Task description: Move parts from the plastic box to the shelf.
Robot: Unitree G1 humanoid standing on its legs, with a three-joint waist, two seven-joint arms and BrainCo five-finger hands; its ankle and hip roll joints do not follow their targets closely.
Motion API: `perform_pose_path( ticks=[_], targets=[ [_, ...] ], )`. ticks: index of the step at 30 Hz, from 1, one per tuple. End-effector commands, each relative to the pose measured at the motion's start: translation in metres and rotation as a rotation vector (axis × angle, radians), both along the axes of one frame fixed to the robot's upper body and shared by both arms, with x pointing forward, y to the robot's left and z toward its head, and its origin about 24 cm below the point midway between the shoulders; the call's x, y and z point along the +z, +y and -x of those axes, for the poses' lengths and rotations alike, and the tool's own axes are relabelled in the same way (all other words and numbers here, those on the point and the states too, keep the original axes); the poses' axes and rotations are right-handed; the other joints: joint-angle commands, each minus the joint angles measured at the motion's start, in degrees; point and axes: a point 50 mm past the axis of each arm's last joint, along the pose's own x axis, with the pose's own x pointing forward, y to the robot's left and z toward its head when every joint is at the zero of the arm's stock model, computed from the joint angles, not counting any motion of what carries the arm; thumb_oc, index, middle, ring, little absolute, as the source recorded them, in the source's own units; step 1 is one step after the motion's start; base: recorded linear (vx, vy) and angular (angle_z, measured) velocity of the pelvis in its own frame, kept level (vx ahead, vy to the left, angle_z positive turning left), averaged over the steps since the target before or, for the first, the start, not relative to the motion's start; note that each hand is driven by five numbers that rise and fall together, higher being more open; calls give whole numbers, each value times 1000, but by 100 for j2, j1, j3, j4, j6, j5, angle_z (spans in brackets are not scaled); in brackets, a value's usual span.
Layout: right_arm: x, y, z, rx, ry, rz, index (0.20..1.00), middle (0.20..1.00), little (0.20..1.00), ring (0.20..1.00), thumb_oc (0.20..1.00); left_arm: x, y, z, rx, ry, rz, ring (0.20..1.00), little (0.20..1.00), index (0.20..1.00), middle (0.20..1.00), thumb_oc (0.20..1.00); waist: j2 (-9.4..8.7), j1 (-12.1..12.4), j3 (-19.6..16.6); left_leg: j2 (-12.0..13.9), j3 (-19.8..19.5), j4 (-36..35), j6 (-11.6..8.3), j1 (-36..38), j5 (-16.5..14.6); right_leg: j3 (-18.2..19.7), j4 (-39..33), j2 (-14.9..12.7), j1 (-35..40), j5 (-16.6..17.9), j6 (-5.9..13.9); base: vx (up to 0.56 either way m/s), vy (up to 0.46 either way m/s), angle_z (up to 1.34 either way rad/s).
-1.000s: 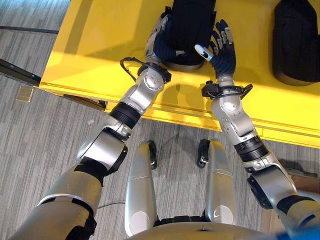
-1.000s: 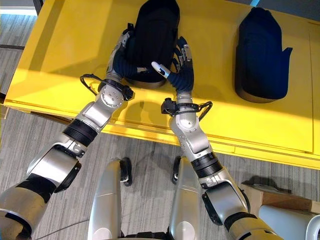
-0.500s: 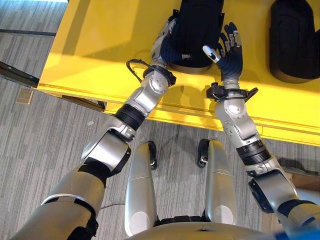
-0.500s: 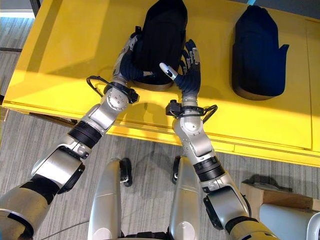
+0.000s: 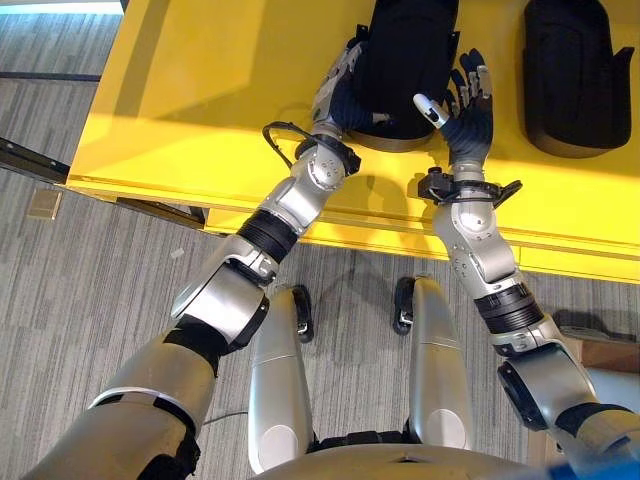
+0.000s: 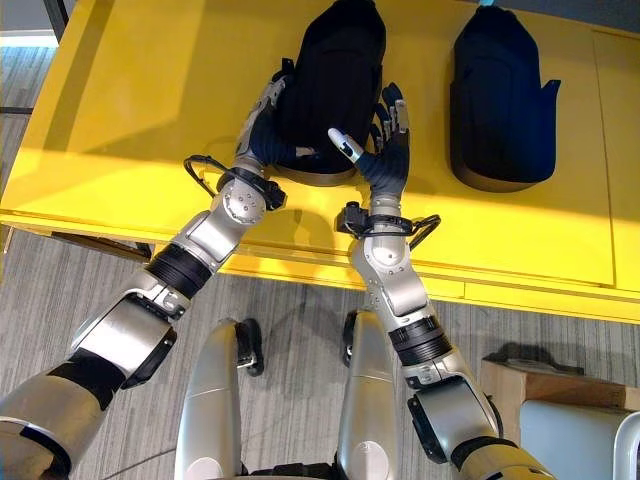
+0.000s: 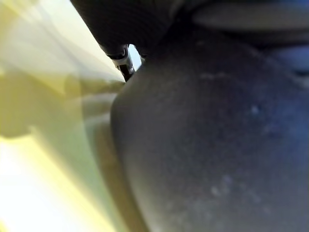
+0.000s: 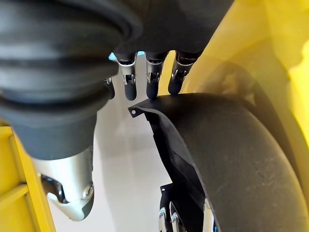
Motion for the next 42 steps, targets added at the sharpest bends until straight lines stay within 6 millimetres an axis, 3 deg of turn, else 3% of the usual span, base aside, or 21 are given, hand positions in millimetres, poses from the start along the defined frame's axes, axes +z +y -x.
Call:
perform_pose_path(
  ticks=[1, 3, 4, 8, 10, 13, 15, 19, 21, 27, 35, 42],
  targets=[
    [30, 18, 11, 65, -152, -9, 1000, 1000, 1000, 1000, 1000, -23, -82, 27, -298, 104, 25, 1000, 1000, 1000, 1000, 1000, 88, -82, 155, 143, -120, 87, -149, 100, -431, 39, -292, 26, 163, 344, 195, 0, 0, 0],
    [34, 17, 10, 52, -164, -6, 1000, 1000, 1000, 1000, 1000, -20, -79, 26, -292, 107, 83, 1000, 1000, 1000, 1000, 1000, 88, -74, 145, 144, -116, 85, -153, 99, -428, 34, -294, 25, 170, 353, 190, -46, -10, 0],
    [36, 16, 10, 45, -172, -3, 1000, 1000, 1000, 1000, 1000, -18, -76, 25, -285, 107, 105, 1000, 1000, 1000, 1000, 1000, 84, -76, 159, 128, -122, 69, -132, 13, -268, 44, -328, 26, 96, 495, 157, -90, -15, 0],
    [40, 11, 5, 2, -173, 12, 1000, 1000, 1000, 1000, 1000, -12, -70, 23, -281, 107, 194, 1000, 1000, 1000, 1000, 1000, 112, -42, 142, 155, -136, 98, -162, 82, -404, 38, -299, 34, 168, 375, 185, 35, -10, -1],
    [43, 10, 2, -13, -173, 29, 1000, 1000, 1000, 1000, 1000, -6, -62, 21, -268, 89, 264, 1000, 1000, 1000, 1000, 1000, 116, -7, 151, 138, -155, 103, -143, -11, -260, 36, -318, 34, 87, 518, 153, -94, -16, -1],
    [44, 11, -1, -19, -168, 42, 1000, 1000, 1000, 1000, 1000, -2, -54, 20, -253, 78, 330, 1000, 1000, 1000, 1000, 1000, 127, 32, 109, 145, -167, 120, -161, 58, -397, 12, -290, 28, 149, 396, 180, 26, -4, 1],
    [46, 10, -5, -35, -166, 73, 1000, 1000, 1000, 1000, 1000, 9, -46, 21, -232, 8, 307, 1000, 1000, 1000, 1000, 1000, 129, 73, 114, 120, -185, 108, -139, -37, -243, 6, -312, 15, 78, 520, 142, -87, -9, 1],
    [49, 12, -9, -41, -157, 97, 1000, 1000, 1000, 1000, 1000, 16, -27, 25, -239, -26, 472, 1000, 1000, 1000, 1000, 1000, 151, 183, 90, 86, -202, 138, -126, -79, -246, -26, -248, -27, 60, 488, 129, 5, -9, 5],
    [50, 10, -11, -50, -160, 101, 1000, 1000, 1000, 1000, 1000, 22, -22, 29, -241, -79, 459, 1000, 1000, 1000, 1000, 1000, 167, 236, 81, 62, -210, 156, -118, -93, -257, -44, -233, -42, 40, 489, 134, 7, 0, 3],
    [41, 9, -13, -32, -133, 94, 1000, 1000, 1000, 1000, 1000, 15, -2, 25, -181, -73, 466, 1000, 1000, 1000, 1000, 1000, 192, 286, 62, 50, -198, 174, -80, -143, -259, -40, -192, -81, -23, 493, 131, 14, 17, 5],
    [17, 6, -11, 8, -62, 61, 1000, 1000, 1000, 1000, 1000, 9, -1, 23, -163, -61, 389, 1000, 1000, 1000, 1000, 1000, 215, 260, 28, 58, -153, 190, -66, -147, -282, -12, -168, -108, -56, 499, 134, 0, 0, 0],
    [12, 5, -10, 17, -49, 51, 1000, 1000, 1000, 1000, 1000, 6, 0, 23, -168, -48, 399, 1000, 1000, 1000, 1000, 1000, 234, 251, 15, 67, -135, 187, -53, -172, -269, -7, -163, -110, -80, 504, 131, 0, 0, 0]
  ],
)
